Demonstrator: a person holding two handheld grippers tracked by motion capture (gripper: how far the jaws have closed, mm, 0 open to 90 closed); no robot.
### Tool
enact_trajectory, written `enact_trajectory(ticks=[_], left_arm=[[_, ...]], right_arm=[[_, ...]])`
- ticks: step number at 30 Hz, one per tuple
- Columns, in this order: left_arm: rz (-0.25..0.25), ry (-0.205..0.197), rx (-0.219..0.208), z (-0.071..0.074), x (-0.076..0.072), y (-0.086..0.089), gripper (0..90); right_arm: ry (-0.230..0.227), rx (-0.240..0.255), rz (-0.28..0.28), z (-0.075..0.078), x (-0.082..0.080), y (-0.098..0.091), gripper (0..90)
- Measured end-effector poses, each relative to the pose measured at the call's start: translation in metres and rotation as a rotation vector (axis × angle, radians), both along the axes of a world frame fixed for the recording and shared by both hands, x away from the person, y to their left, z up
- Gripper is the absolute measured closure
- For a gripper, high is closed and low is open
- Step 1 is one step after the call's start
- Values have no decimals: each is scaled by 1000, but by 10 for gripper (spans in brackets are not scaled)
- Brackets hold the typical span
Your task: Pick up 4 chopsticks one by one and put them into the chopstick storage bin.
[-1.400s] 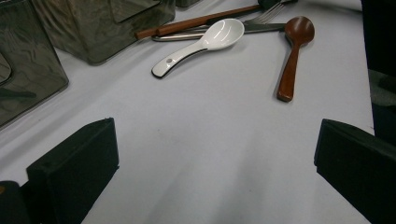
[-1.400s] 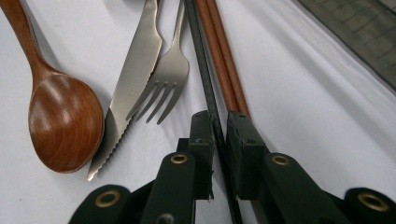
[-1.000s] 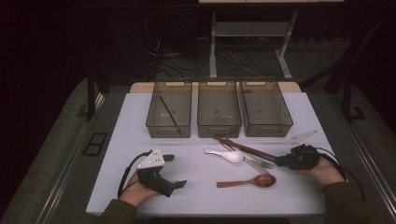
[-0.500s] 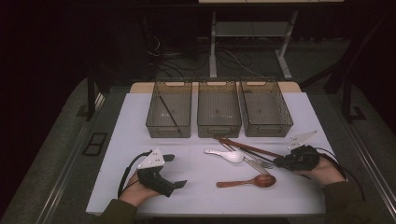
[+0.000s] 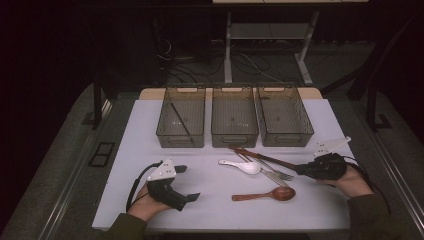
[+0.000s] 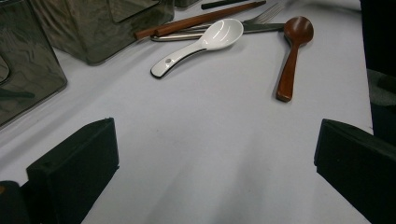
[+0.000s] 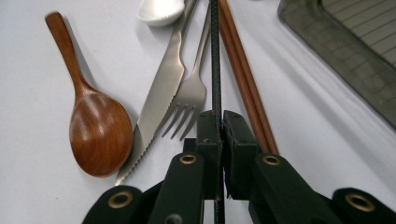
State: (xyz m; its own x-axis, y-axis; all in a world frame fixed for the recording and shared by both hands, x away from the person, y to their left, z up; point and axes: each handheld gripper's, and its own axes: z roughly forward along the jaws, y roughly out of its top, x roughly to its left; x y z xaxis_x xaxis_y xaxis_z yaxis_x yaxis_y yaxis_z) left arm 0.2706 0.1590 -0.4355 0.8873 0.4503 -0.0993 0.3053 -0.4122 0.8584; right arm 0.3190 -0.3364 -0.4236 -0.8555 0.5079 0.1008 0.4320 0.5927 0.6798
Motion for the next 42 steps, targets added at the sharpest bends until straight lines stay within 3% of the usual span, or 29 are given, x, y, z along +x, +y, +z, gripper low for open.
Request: enact_trajectory(ticks=[16, 23, 42], left_arm=[[-6, 0, -3, 0, 0, 0, 0], [-3, 2, -8, 0, 0, 0, 0], [-1, 1, -7, 0, 0, 0, 0]], right_arm=[[-17, 54, -23, 9, -2, 1, 859], [-27, 101, -23, 16, -3, 8, 859], [-53, 118, -25, 24, -3, 31, 860]])
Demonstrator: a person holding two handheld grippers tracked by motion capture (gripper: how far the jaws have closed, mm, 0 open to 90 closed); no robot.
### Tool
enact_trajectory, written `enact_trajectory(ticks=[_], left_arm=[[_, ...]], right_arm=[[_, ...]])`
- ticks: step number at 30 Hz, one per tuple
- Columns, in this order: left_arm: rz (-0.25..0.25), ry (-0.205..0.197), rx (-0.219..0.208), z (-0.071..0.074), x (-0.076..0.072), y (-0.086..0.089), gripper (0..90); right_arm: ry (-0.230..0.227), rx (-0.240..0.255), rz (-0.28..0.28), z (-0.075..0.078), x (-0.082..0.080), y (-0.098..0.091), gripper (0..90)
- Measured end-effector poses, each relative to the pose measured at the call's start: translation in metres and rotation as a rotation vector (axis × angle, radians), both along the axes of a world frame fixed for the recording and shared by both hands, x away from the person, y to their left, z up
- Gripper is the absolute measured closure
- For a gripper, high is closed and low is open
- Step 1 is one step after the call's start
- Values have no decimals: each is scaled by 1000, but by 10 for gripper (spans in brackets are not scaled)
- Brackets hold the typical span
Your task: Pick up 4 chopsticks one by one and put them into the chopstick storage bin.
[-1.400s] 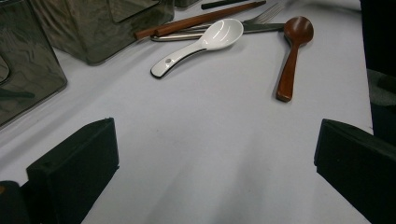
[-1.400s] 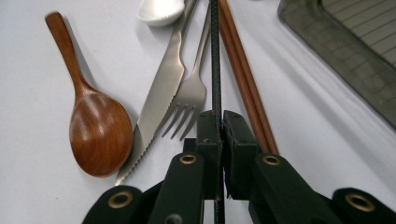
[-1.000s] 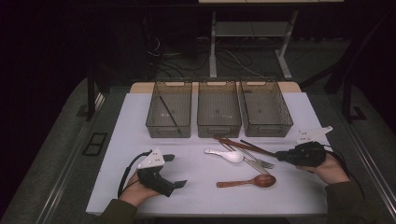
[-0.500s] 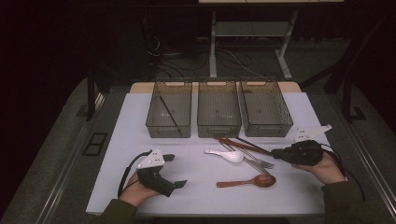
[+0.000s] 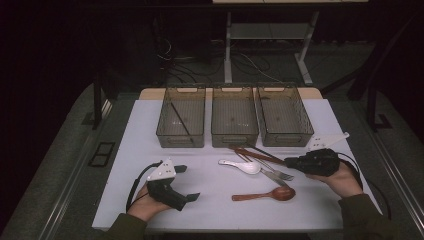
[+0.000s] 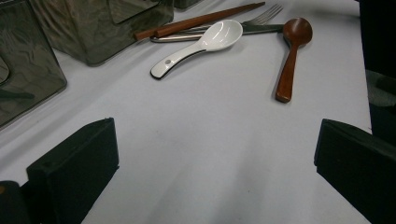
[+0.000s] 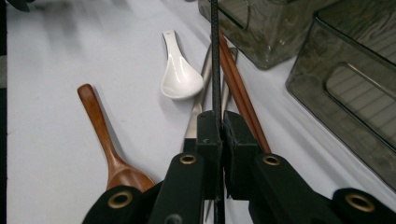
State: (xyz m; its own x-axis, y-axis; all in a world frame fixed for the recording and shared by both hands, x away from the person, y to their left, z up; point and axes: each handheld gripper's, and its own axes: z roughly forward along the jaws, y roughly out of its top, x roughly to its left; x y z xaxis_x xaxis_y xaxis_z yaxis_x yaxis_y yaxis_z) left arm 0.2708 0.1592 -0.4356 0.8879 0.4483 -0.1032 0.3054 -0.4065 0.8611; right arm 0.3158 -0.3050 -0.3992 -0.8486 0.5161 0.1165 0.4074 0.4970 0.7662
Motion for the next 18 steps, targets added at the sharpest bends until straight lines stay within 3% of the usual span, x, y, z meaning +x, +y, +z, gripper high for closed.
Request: enact_trajectory(ticks=[18], left_arm=[[-2, -1, 7, 0, 0, 0, 0]], right_arm=[[-11, 15, -2, 10, 12, 41, 859]])
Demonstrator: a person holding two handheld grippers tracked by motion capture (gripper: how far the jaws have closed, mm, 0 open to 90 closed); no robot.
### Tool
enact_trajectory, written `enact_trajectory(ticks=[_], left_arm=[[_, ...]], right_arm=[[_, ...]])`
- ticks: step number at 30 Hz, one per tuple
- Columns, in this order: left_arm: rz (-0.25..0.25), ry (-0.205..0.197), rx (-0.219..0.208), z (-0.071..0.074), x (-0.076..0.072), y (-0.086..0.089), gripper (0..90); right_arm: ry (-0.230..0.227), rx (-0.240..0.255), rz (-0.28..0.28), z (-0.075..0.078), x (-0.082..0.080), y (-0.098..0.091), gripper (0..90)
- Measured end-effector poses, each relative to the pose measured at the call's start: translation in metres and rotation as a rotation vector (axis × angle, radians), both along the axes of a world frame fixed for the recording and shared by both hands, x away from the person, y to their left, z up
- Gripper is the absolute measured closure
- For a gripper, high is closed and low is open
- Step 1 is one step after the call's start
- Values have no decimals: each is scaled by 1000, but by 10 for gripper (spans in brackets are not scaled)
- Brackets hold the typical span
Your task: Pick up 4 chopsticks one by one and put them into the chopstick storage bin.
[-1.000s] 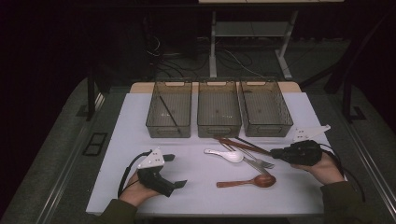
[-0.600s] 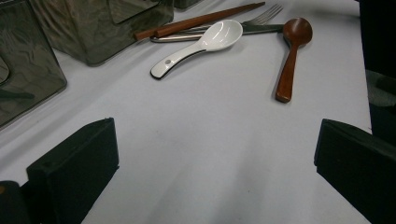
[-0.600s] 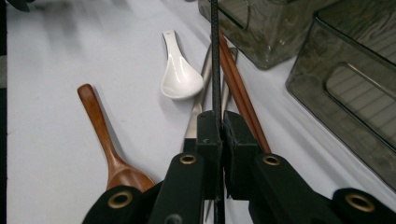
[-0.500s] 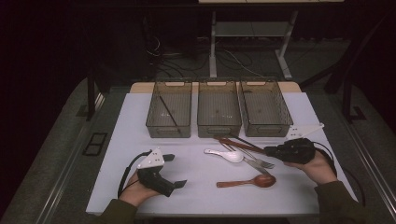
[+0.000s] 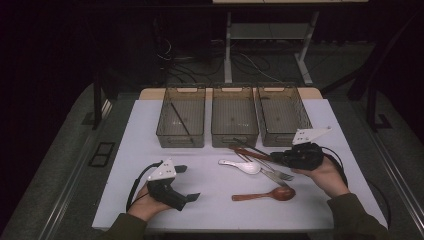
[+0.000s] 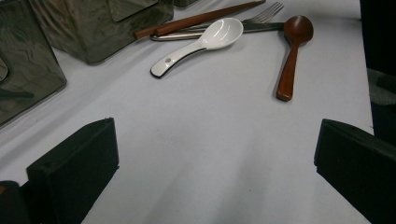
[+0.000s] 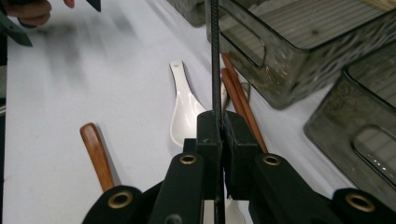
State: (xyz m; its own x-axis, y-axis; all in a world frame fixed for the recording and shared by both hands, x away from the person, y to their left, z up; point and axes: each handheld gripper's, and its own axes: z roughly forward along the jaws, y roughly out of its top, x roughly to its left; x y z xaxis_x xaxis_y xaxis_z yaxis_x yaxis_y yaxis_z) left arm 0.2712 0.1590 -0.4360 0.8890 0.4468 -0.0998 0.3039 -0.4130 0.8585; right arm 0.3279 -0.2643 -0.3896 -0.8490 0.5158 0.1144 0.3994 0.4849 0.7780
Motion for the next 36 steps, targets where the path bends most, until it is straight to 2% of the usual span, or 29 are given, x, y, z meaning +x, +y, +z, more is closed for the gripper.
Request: enact_trajectory(ticks=[7, 10, 22, 24, 26, 34, 36], left_arm=[[2, 1, 0, 0, 0, 0, 0], [2, 1, 0, 0, 0, 0, 0], [8, 7, -4, -2, 1, 1, 0], [11, 6, -11, -2, 1, 2, 0], [14, 12, -13, -2, 2, 3, 0], [9, 12, -13, -2, 1, 2, 0], [4, 12, -12, -1, 1, 2, 0]], right_arm=[[5, 5, 5, -1, 7, 16, 859], [4, 25, 1, 0, 10, 24, 859], [1, 1, 5, 2, 19, 58, 859], [1, 0, 2, 4, 22, 61, 859], [5, 20, -6, 5, 25, 64, 859], [5, 5, -17, 13, 39, 85, 859], [12, 13, -22, 16, 42, 90, 859]])
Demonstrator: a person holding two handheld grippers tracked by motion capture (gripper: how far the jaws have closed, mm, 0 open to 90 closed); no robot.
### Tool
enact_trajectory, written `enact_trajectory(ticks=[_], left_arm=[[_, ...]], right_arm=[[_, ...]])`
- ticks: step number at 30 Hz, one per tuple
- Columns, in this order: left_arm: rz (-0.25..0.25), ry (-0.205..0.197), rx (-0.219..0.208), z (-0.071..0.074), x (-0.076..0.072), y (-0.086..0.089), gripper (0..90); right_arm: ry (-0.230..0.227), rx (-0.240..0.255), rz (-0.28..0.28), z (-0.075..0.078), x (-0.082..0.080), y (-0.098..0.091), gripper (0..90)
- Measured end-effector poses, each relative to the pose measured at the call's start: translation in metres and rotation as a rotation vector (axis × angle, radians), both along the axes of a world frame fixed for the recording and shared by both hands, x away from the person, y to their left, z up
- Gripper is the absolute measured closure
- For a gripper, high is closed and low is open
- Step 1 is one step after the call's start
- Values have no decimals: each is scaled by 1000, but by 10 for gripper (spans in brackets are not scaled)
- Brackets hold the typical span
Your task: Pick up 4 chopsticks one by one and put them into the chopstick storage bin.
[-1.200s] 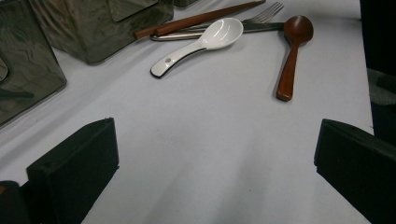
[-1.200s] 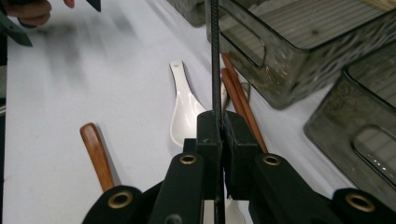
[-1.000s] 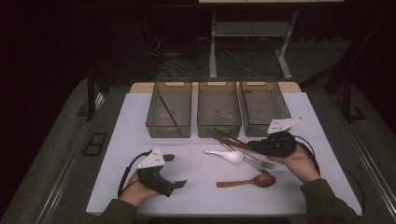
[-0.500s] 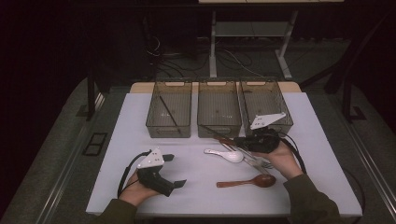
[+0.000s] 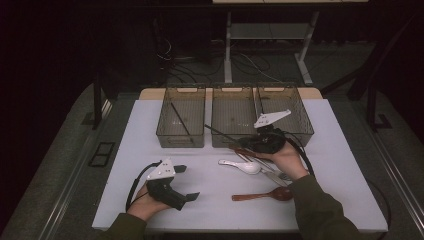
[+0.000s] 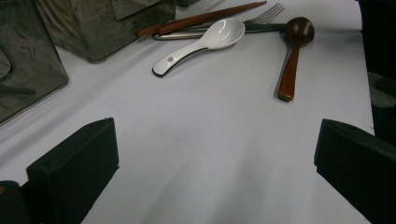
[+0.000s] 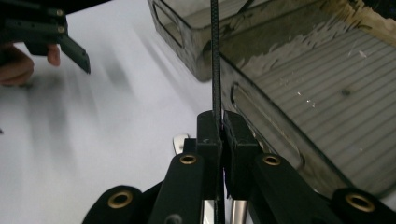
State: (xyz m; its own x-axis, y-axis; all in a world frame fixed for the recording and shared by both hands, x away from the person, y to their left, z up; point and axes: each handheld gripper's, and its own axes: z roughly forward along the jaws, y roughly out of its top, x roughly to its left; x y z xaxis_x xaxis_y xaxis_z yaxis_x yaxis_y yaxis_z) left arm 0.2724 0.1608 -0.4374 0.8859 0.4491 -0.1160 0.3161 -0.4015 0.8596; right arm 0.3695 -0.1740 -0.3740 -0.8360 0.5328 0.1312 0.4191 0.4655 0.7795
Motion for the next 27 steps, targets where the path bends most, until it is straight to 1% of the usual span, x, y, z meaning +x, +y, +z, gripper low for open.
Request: enact_trajectory(ticks=[2, 12, 16, 19, 21, 25, 27], left_arm=[[0, -1, -6, 0, -1, -1, 0], [-2, -6, -11, 2, -2, -1, 0], [-2, -7, -12, 2, -2, 0, 0], [-1, -10, -7, 2, -2, -1, 0], [-3, -9, -7, 2, -2, -1, 0], [-7, -11, 2, 2, -2, -1, 0], [-3, -11, -4, 3, -2, 0, 0]], right_arm=[[2, 8, 1, 2, 4, 5, 859], [12, -28, -15, 13, 24, 37, 859], [21, -59, -32, 15, 33, 49, 859], [19, -67, -40, 16, 39, 56, 859], [29, -70, -59, 17, 43, 61, 859], [32, -78, -66, 17, 52, 70, 859], [33, -84, -70, 17, 55, 74, 859]])
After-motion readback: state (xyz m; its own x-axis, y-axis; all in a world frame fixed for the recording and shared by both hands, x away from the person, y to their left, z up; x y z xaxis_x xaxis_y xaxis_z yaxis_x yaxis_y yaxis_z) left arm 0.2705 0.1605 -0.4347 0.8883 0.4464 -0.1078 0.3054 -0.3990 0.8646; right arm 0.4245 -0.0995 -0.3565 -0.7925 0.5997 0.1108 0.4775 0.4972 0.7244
